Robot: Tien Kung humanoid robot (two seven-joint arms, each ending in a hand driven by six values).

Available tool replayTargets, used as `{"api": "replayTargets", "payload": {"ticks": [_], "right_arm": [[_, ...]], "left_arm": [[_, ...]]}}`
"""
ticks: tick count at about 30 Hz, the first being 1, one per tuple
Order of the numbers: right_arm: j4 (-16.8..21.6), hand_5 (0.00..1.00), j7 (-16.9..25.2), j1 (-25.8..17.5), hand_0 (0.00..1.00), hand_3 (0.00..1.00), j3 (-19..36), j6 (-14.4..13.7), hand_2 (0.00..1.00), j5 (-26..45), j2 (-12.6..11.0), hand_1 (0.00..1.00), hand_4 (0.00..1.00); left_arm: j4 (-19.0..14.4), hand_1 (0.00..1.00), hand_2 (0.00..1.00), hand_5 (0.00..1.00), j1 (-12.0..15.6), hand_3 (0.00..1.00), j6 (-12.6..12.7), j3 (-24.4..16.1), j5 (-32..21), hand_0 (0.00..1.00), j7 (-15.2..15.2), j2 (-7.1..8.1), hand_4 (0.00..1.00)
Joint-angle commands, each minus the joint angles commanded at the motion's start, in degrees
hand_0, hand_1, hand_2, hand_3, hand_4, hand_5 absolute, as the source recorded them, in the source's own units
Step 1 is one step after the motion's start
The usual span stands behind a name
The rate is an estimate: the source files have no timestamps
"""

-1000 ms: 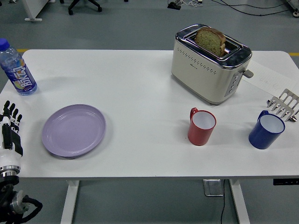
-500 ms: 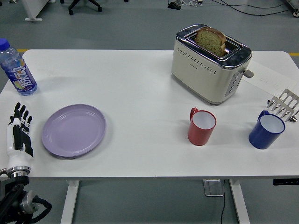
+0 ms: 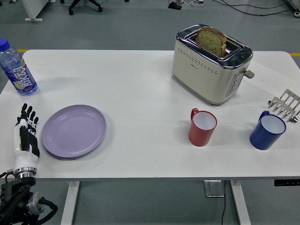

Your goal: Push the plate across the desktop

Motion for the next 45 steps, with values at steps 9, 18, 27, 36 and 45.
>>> {"api": "replayTargets", "payload": {"ticks": [9,18,27,36,45], "right_arm": [[0.0,0.349,0.1,0.4,0.602,0.615,-0.2,-0.1,0.648,0.2,0.1,0.545,0.146],[0.0,0.349,0.1,0.6,0.602,0.615,-0.3,0.0,0.649,0.0,0.1,0.546,0.146],[0.0,0.349,0.2,0.6,0.602,0.616,-0.6,0.1,0.649,0.0,0.0,0.546,0.147],[0.0,0.354,0.1,0.7,0.604,0.616,-0.7,0.1,0.65,-0.1,0.1,0.547,0.148],[0.0,0.354,0.1,0.8,0.605,0.617,-0.8,0.2,0.651,-0.2,0.2,0.547,0.148]], "left_arm": [[0.6,0.977,0.99,0.998,-1.2,0.998,0.2,1.1,-0.5,0.964,-0.4,-0.95,0.489],[1.1,0.975,0.99,0.998,-2.4,0.998,0.5,2.2,-1.1,0.964,-0.7,-2.12,0.486],[2.0,0.972,0.99,0.998,-3.3,0.998,0.4,3.4,-1.9,0.965,-0.7,-3.08,0.487],[2.1,0.968,0.987,0.998,-3.9,0.998,0.1,4.5,-2.2,0.959,-0.7,-3.31,0.485],[2.3,0.967,0.987,0.998,-4.5,0.998,0.0,6.1,-2.6,0.959,-0.7,-3.74,0.485]]}}
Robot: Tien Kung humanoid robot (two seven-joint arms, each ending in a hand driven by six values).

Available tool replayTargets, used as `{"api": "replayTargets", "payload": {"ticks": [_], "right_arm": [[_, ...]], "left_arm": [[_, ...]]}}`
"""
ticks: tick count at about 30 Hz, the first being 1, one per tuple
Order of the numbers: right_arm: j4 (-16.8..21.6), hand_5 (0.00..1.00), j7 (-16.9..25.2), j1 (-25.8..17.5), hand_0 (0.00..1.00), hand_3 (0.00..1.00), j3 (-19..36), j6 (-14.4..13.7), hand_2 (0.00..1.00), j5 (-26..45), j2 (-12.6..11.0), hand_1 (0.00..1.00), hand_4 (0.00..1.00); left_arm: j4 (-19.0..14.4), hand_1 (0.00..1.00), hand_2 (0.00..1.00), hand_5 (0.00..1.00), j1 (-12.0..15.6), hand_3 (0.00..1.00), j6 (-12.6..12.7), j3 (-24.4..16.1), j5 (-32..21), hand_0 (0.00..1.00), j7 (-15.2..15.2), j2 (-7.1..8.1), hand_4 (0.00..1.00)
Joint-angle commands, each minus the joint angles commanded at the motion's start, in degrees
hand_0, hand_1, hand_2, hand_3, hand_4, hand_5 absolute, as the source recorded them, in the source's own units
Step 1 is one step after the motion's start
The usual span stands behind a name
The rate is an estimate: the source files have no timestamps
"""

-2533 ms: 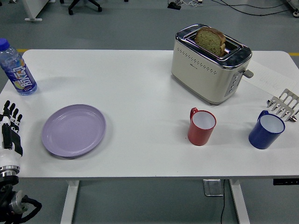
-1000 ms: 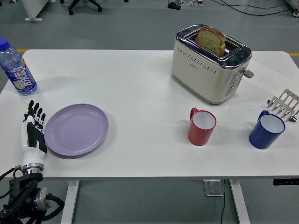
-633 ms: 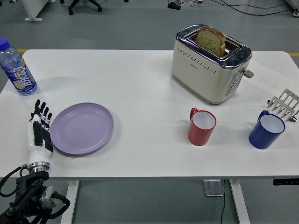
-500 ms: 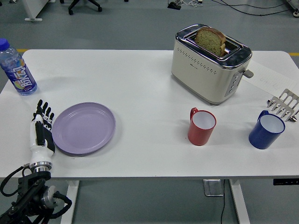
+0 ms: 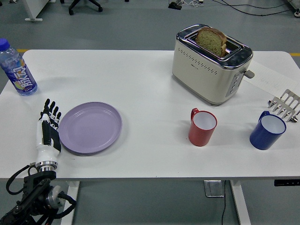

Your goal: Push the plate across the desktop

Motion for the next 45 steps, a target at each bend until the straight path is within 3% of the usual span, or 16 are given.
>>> {"api": "replayTargets", "payload": {"ticks": [21,45], "right_arm": [[0.0,0.358,0.0,0.1,0.609,0.619,-0.5,0.2,0.655,-0.1,0.0,0.55,0.148],[0.0,0.358,0.1,-0.2,0.609,0.618,-0.8,0.1,0.653,0.0,0.2,0.548,0.148]], "left_arm": [[0.5,0.961,0.985,0.998,-2.3,0.996,0.0,4.3,-1.0,0.953,0.0,-1.69,0.486],[1.6,0.958,0.985,0.998,-3.6,0.991,0.2,7.8,-2.7,0.952,0.0,-1.69,0.482]]}}
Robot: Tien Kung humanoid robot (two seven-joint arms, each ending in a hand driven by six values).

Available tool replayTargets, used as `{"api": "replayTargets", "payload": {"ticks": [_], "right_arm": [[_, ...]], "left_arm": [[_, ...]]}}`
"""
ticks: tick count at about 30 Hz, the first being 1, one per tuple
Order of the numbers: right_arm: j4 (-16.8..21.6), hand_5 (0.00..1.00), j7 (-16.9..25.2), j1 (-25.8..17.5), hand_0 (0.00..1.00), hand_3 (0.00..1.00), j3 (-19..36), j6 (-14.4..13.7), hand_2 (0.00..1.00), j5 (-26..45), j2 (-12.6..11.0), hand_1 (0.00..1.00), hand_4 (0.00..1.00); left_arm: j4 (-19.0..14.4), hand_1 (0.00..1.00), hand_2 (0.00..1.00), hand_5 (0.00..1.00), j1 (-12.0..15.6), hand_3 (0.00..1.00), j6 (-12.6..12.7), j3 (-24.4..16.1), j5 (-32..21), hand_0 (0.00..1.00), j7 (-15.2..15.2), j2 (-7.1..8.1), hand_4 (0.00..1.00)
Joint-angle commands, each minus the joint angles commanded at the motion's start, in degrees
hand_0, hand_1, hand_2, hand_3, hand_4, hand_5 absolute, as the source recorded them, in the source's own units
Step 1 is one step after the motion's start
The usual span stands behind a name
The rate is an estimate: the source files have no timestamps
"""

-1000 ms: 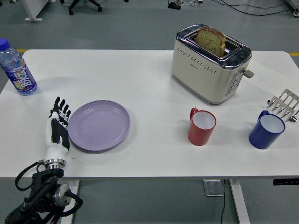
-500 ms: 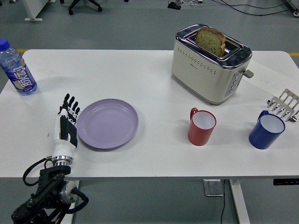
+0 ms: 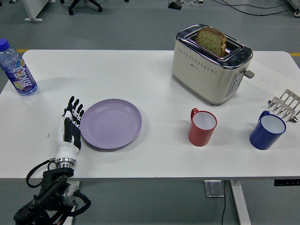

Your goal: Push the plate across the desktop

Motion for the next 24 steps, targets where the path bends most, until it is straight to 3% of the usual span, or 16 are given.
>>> {"api": "replayTargets", "payload": {"ticks": [24], "right_arm": [[0.0,0.356,0.1,0.5,0.605,0.617,-0.4,0.1,0.651,0.1,0.1,0.546,0.148]], "left_arm": [[0.5,0.954,0.983,0.998,-2.3,0.989,-1.0,4.6,-1.9,0.949,0.0,0.0,0.48]]}}
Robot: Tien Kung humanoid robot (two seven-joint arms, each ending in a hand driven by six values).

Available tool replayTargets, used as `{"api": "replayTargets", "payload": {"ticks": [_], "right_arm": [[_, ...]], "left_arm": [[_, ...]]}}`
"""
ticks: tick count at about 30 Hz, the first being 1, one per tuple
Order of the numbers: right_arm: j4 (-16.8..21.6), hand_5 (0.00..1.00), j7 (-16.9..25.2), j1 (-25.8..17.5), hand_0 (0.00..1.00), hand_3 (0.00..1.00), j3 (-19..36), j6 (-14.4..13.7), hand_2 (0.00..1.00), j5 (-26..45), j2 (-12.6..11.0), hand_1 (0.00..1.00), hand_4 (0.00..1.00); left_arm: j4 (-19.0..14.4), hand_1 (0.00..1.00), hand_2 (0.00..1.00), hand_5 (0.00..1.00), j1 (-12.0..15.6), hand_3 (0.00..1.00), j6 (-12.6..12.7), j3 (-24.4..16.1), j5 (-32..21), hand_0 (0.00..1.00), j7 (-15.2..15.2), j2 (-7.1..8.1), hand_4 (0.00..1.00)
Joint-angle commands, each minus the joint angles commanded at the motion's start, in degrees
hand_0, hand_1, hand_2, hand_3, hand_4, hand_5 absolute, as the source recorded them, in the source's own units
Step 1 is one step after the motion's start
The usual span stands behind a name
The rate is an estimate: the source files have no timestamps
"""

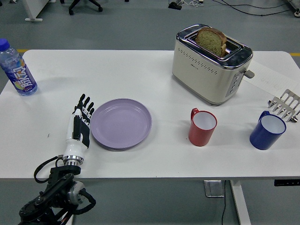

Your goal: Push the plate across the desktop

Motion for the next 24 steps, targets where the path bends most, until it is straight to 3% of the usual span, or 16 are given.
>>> {"api": "replayTargets", "payload": {"ticks": [24], "right_arm": [[0.0,0.351,0.1,0.1,0.602,0.616,0.0,0.0,0.649,0.0,-0.1,0.545,0.146]], "left_arm": [[0.1,0.954,0.983,0.998,-1.3,0.991,-0.2,4.9,-2.0,0.949,0.0,0.0,0.481]]}}
